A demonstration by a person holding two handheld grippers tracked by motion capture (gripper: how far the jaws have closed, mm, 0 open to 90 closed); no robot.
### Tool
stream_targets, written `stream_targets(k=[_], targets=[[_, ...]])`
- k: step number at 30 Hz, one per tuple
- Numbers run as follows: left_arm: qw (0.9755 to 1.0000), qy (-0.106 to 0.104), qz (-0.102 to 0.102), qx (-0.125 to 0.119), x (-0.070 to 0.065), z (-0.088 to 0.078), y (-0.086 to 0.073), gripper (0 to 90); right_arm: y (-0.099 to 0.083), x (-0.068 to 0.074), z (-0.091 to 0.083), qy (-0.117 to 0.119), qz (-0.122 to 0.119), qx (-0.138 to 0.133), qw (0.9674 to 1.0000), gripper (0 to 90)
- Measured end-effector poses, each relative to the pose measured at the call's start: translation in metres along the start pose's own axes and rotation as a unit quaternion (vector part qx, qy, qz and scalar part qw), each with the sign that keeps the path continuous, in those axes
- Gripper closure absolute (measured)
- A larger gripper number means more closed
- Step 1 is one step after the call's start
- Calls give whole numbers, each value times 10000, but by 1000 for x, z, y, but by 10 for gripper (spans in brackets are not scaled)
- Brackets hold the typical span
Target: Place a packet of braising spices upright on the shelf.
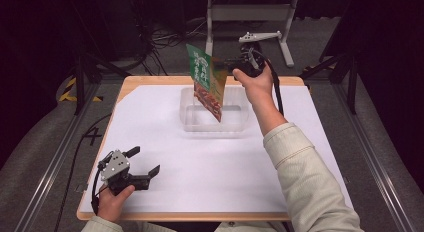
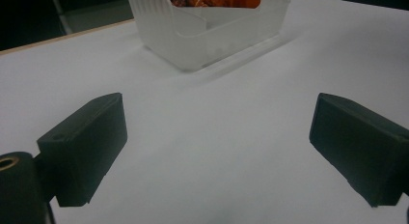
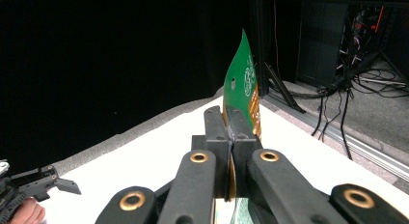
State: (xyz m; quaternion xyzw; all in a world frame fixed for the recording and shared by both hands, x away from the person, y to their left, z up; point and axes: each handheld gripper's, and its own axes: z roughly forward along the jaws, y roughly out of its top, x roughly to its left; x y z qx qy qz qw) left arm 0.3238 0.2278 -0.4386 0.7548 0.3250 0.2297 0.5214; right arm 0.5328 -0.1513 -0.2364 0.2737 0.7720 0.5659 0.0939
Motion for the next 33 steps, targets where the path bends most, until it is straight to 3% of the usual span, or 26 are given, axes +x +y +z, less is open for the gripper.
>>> stream_targets(k=[17, 33], targets=[[10000, -4, 3, 1, 0, 0, 0, 69, -18, -4, 12, -33, 113, 151, 9998, 900], [10000, -11, 13, 1, -1, 1, 0, 69, -30, -4, 15, 119, 215, 194, 9995, 900]])
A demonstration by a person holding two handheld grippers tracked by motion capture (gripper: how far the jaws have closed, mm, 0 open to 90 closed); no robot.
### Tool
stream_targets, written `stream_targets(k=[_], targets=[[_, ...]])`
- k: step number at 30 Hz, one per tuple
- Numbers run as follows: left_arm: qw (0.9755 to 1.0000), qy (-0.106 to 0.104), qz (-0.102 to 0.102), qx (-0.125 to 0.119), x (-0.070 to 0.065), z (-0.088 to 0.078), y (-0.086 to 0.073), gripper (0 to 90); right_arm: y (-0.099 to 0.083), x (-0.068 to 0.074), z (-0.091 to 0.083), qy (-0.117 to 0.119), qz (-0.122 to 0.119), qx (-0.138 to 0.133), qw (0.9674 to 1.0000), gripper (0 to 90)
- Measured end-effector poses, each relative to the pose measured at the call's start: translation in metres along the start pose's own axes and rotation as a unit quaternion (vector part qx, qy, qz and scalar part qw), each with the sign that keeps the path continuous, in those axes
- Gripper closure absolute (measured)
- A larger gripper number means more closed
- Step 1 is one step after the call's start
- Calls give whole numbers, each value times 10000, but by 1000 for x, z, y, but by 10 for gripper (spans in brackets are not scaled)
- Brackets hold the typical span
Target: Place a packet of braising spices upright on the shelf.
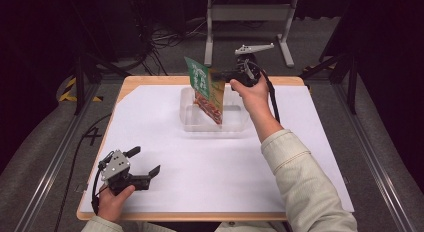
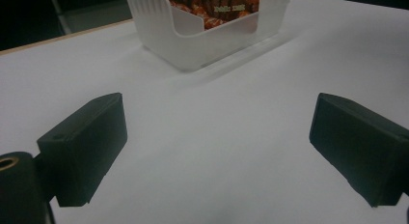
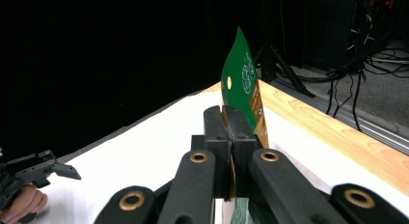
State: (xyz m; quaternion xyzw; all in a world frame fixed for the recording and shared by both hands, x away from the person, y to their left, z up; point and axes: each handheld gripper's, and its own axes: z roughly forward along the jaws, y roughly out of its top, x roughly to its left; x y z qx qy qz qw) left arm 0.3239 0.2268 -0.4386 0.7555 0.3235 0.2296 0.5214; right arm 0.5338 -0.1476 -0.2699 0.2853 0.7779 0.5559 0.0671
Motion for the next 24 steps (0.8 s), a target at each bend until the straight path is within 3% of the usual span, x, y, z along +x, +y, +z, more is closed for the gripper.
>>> stream_targets(k=[6, 10, 18, 21, 24], targets=[[10000, -9, 14, 7, 0, 1, 0, 69, -6, -2, -2, 35, 52, -7, 10000, 900], [10000, -27, -10, 14, -1, 2, 0, 69, -9, -3, -1, -64, 55, 152, 9998, 900], [10000, -57, 17, 14, -1, 5, 1, 69, -12, -4, -4, -91, 89, 126, 9998, 899], [10000, -59, 30, 21, 0, 5, 1, 69, -12, -5, -6, -64, 143, 90, 9998, 848], [10000, -66, 19, 22, 0, 5, 1, 68, -11, -5, -8, 5, 175, -1, 9998, 732]])
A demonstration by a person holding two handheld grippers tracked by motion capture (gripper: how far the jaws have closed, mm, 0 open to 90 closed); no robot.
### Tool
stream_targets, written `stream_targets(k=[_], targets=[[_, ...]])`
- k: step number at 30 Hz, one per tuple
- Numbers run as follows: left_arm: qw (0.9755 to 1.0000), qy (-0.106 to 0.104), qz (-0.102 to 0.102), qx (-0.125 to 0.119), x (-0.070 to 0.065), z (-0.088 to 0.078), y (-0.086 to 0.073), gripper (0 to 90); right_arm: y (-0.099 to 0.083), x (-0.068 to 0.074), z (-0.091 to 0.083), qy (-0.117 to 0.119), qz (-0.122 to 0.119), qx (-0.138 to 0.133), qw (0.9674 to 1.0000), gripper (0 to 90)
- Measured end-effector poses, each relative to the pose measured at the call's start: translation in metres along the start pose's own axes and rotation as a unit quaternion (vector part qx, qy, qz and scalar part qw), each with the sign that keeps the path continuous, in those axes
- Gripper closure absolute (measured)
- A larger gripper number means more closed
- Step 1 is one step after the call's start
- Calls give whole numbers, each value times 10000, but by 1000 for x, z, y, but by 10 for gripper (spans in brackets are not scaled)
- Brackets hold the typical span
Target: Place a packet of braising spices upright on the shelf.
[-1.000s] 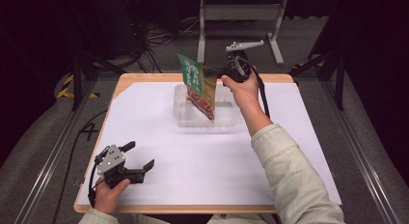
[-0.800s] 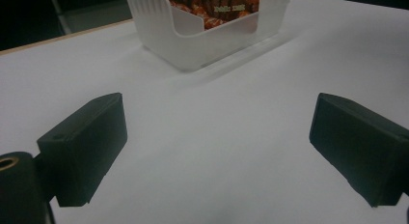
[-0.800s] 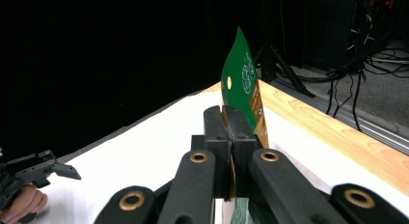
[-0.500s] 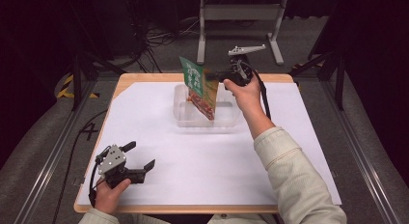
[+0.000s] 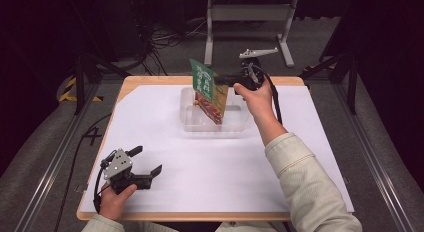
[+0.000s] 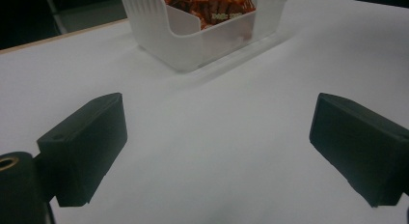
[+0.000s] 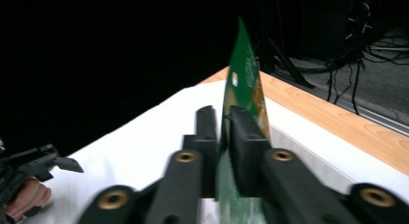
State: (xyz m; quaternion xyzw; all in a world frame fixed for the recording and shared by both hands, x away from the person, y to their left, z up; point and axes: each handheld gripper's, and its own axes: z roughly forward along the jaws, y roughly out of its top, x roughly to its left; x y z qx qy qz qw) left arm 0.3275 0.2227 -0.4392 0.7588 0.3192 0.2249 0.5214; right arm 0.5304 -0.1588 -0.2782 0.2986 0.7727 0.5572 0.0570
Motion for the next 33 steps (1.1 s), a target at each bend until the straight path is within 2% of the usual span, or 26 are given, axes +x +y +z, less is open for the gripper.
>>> stream_targets(k=[3, 6, 20, 23, 33], targets=[[10000, -1, 8, 3, 0, 0, 0, 69, 2, 3, -1, 24, -25, -88, 10000, 599], [10000, 3, 10, 1, 0, 0, 0, 68, 3, 6, -3, 8, -110, -146, 9998, 521], [10000, -20, 28, 3, 0, 3, 2, 69, 8, 21, -24, -80, -398, -284, 9988, 372], [10000, -53, 42, -14, 0, 6, 4, 69, 7, 27, -37, -130, -489, -354, 9981, 335], [9998, -158, 91, -20, 1, 17, 9, 70, -6, 32, -83, -245, -506, -592, 9967, 298]])
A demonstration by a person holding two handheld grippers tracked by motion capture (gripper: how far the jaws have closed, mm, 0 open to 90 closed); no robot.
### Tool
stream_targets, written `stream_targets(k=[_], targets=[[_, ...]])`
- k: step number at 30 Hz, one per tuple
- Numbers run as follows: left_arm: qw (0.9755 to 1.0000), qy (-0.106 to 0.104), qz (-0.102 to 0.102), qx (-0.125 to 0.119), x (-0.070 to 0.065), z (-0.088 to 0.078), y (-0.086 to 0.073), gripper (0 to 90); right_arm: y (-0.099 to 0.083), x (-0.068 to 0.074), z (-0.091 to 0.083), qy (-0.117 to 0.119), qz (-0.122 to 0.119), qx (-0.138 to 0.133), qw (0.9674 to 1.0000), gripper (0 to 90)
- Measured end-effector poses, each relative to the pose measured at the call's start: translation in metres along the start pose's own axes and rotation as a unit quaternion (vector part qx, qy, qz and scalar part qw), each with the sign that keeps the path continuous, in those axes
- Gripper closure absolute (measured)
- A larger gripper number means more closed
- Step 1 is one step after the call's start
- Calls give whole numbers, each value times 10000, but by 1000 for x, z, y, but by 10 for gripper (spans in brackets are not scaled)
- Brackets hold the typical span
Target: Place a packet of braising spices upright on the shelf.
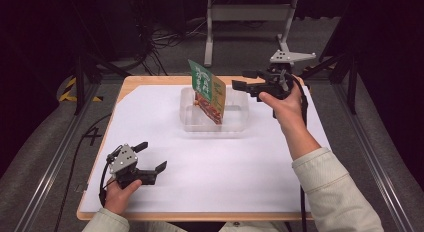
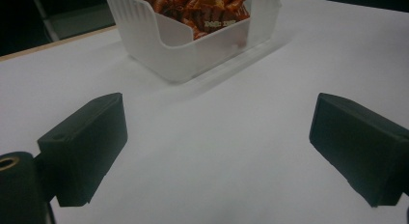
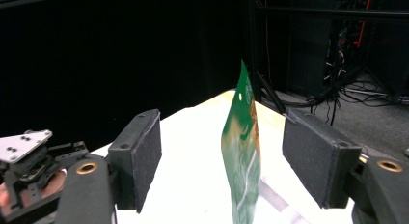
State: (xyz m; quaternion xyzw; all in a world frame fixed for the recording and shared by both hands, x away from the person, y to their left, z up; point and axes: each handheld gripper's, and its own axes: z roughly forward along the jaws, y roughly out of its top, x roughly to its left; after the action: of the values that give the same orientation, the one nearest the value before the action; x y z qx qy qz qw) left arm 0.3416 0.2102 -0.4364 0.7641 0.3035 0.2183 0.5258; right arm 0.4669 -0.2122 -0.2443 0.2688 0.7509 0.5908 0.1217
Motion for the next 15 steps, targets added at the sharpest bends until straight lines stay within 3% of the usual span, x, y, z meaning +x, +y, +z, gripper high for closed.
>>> stream_targets(k=[15], targets=[[10000, -8, -8, 1, 1, 2, 1, 70, -15, 4, -56, -161, -31, -130, 9998, 252]])
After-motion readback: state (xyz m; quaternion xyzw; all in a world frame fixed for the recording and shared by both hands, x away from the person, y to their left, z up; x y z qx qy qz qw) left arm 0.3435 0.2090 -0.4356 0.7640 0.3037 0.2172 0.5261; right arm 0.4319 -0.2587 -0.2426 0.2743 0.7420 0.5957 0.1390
